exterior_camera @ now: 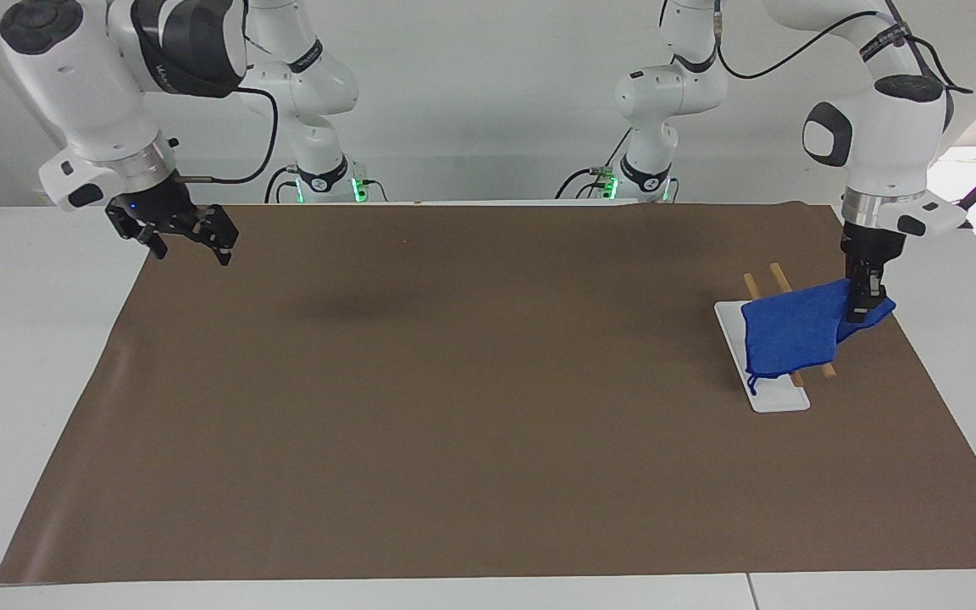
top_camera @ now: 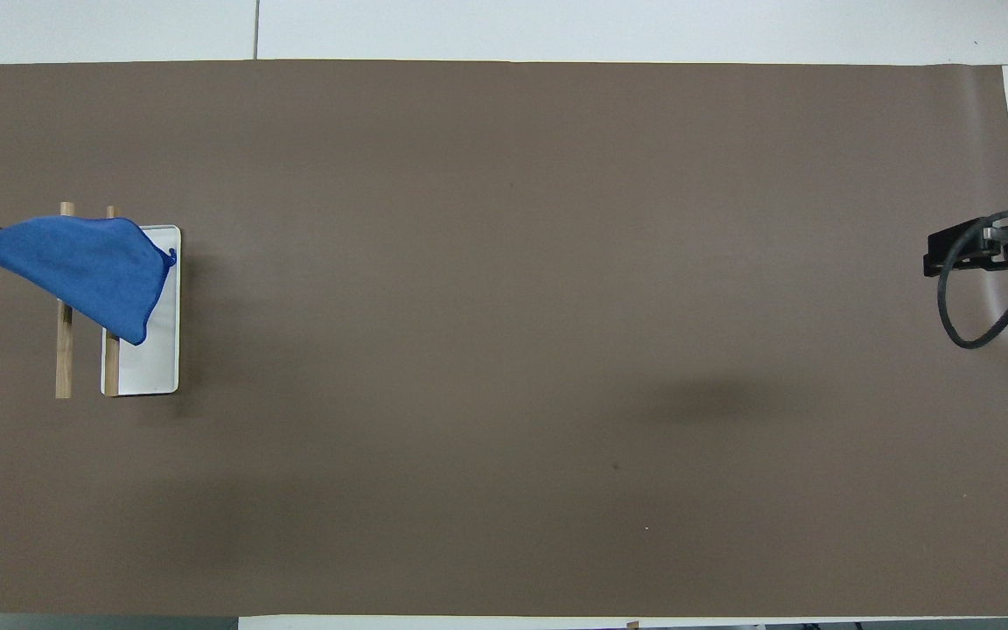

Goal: Right arm passes towel to left arm to hang
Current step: 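Drape the towel over the wooden rack bar with the left gripper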

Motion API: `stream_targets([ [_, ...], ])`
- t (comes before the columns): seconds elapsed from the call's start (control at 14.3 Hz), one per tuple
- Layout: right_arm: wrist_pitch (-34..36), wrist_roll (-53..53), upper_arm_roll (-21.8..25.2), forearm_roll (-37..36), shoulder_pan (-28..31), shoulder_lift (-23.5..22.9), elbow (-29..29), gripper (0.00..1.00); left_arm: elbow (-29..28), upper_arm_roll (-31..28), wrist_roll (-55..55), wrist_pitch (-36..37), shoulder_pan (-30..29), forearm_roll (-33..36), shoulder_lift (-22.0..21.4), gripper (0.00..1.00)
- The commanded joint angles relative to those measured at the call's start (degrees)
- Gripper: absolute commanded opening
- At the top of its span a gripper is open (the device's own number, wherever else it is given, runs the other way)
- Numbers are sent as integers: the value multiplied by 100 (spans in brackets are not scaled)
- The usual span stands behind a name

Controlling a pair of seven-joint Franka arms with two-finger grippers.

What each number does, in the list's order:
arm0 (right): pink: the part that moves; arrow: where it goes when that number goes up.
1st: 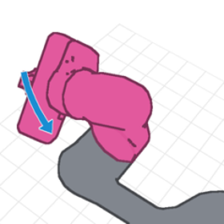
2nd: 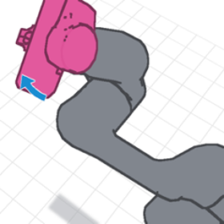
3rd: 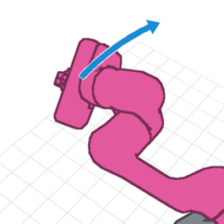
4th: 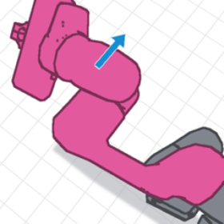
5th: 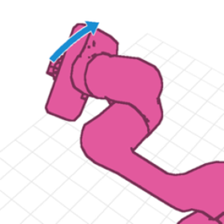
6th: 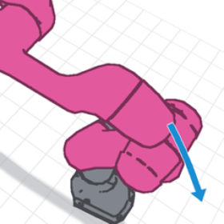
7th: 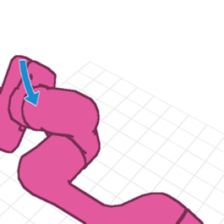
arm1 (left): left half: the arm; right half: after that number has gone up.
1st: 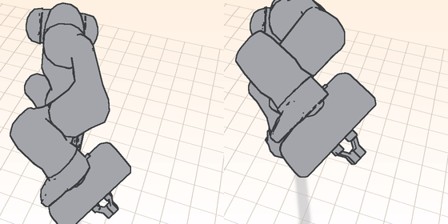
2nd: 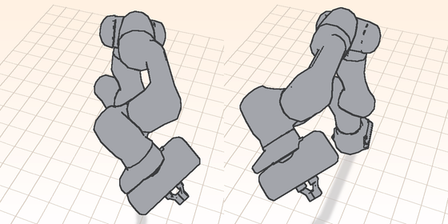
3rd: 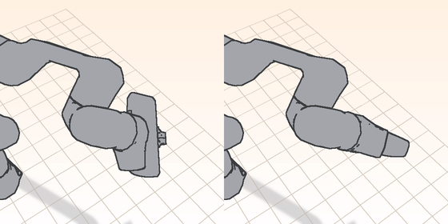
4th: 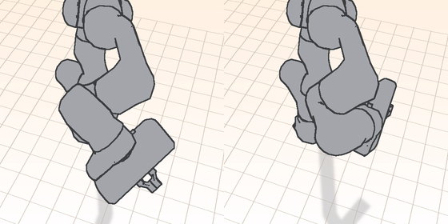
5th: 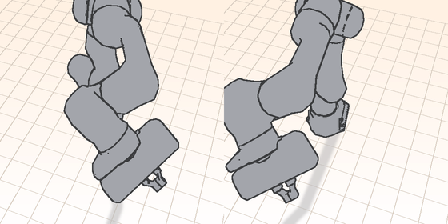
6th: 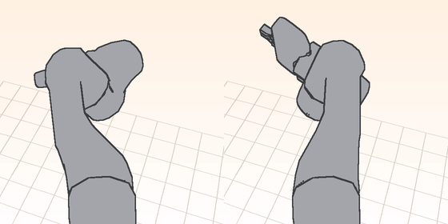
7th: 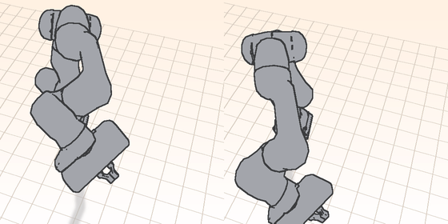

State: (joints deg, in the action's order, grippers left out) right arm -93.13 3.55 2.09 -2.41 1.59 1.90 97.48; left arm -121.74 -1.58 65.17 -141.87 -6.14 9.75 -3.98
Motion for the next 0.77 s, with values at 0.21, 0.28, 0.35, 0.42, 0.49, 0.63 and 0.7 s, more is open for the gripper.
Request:
stream_targets([
  [0.21, 1217, -57, -94, 3, -36, -296, -1196, 100, -227, 43, -84, -165, -502, 71, -32, 0],
  [0.28, 1192, -13, -103, 12, -45, -244, -1083, 100, -245, 43, -84, -165, -529, 71, -41, 0],
  [0.35, 1139, 5, -103, 12, -54, -208, -943, 100, -271, 35, -84, -165, -538, 63, -33, 0],
  [0.42, 982, -21, -103, 12, -45, -104, -732, 100, -315, 34, -84, -174, -642, 63, -24, 0],
  [0.49, 815, 22, -103, 12, -54, -42, -591, 100, -359, 34, -84, -183, -687, 54, -24, 0],
  [0.63, 770, -13, -112, -32, -63, -41, -581, 100, -464, 43, -31, -200, -687, 28, -41, 0],
  [0.7, 770, -4, -121, -32, -63, -41, -598, 100, -517, 43, 21, -201, -670, 27, -50, 0],
])
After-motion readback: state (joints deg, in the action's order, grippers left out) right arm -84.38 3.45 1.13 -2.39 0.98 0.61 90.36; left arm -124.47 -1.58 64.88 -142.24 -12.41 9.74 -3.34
